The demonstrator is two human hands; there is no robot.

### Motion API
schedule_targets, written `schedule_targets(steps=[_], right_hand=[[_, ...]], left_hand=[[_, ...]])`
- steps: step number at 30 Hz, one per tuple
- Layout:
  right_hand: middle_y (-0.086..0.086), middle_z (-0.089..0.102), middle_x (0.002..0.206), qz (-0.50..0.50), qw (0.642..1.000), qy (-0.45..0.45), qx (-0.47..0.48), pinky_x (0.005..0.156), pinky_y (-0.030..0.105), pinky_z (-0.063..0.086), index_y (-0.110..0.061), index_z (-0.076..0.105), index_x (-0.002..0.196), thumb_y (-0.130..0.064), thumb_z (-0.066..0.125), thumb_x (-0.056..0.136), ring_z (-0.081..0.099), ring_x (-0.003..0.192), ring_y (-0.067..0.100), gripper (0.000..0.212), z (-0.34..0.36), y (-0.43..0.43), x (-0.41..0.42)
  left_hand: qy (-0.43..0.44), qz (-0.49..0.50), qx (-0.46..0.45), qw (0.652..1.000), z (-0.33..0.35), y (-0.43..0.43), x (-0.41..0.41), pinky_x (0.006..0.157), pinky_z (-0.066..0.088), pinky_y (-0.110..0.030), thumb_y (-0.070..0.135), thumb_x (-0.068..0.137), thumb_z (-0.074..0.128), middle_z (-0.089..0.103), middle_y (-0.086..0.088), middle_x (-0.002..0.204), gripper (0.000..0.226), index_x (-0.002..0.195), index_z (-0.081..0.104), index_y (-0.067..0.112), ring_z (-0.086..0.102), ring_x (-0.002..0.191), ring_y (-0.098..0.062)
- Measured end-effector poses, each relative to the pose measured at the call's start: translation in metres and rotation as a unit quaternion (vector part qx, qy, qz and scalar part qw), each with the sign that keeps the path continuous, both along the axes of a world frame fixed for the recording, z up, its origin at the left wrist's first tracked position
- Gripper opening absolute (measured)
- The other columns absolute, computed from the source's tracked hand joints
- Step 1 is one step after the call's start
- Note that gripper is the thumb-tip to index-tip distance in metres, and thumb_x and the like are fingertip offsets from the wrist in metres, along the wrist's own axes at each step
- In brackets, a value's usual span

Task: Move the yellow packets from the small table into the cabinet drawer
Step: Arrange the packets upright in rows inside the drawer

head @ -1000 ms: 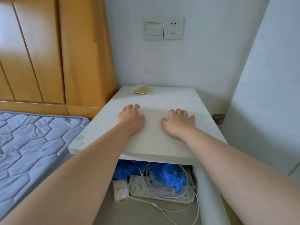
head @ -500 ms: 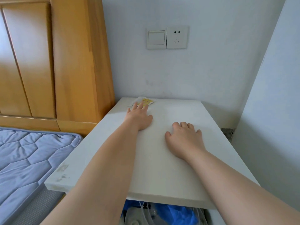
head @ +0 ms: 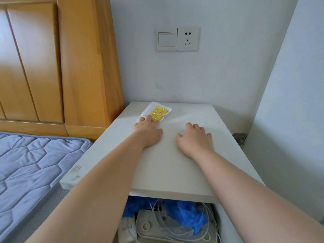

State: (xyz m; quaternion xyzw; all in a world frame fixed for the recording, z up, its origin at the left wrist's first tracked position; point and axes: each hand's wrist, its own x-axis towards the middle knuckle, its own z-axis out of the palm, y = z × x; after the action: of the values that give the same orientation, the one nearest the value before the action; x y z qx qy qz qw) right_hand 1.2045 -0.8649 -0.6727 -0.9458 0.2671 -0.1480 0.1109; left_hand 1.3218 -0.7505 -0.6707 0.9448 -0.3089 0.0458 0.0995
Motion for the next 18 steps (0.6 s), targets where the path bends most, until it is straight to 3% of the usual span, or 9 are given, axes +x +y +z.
schedule_targets(steps=[3,5,8,10,15,18], right_hand=[[0.010,0.048,0.129,-0.001,0.989,-0.140,0.055,0.091,0.038,0.037,-0.009,0.042,0.131,-0.020,0.038,0.095,0.043,0.120,0.028,0.038,0.007,0.001,-0.008],[0.008,0.048,0.131,0.012,0.976,-0.199,0.091,0.090,0.035,0.038,-0.009,0.042,0.134,-0.016,0.040,0.094,0.043,0.121,0.026,0.040,0.010,0.003,-0.015],[0.008,0.047,0.136,0.025,0.963,-0.195,0.187,0.095,0.032,0.035,-0.009,0.041,0.135,-0.020,0.044,0.095,0.042,0.126,0.025,0.041,0.010,0.003,-0.025],[0.009,0.049,0.137,0.015,0.944,-0.192,0.267,0.093,0.030,0.036,-0.011,0.043,0.134,-0.025,0.045,0.095,0.046,0.124,0.025,0.041,0.012,0.001,-0.031],[0.007,0.058,0.119,0.015,0.935,-0.209,0.285,0.075,0.022,0.036,-0.014,0.051,0.127,-0.017,0.059,0.088,0.052,0.094,0.018,0.041,0.011,0.005,-0.052],[0.008,0.057,0.120,0.007,0.920,-0.247,0.305,0.081,0.021,0.038,-0.015,0.052,0.129,-0.009,0.067,0.083,0.053,0.103,0.017,0.049,0.010,0.008,-0.068]], left_hand=[[0.003,-0.037,-0.005,0.999,0.000,0.025,-0.034,0.108,0.027,-0.037,0.029,0.098,0.031,0.031,-0.003,0.145,0.040,0.134,0.047,0.023,0.025,0.133,-0.024],[0.010,-0.075,0.008,0.997,0.000,0.040,-0.055,0.113,0.019,-0.034,0.028,0.100,0.028,0.022,0.002,0.155,0.044,0.143,0.038,0.027,0.018,0.141,-0.020],[0.032,-0.133,0.013,0.991,0.001,0.059,-0.084,0.117,0.009,-0.029,0.030,0.103,0.028,0.014,0.012,0.159,0.047,0.150,0.026,0.031,0.011,0.146,-0.010],[0.058,-0.165,-0.018,0.984,0.002,0.068,-0.102,0.118,0.009,-0.029,0.028,0.101,0.034,0.019,0.015,0.157,0.047,0.148,0.031,0.033,0.015,0.144,-0.007],[0.098,-0.157,-0.121,0.975,-0.004,0.076,-0.126,0.113,0.020,-0.021,0.024,0.093,0.052,0.037,0.020,0.148,0.042,0.133,0.053,0.035,0.031,0.138,-0.005],[0.133,-0.118,-0.172,0.969,-0.003,0.079,-0.132,0.110,0.025,-0.022,0.025,0.092,0.053,0.041,0.020,0.146,0.040,0.130,0.055,0.036,0.037,0.135,-0.007]])
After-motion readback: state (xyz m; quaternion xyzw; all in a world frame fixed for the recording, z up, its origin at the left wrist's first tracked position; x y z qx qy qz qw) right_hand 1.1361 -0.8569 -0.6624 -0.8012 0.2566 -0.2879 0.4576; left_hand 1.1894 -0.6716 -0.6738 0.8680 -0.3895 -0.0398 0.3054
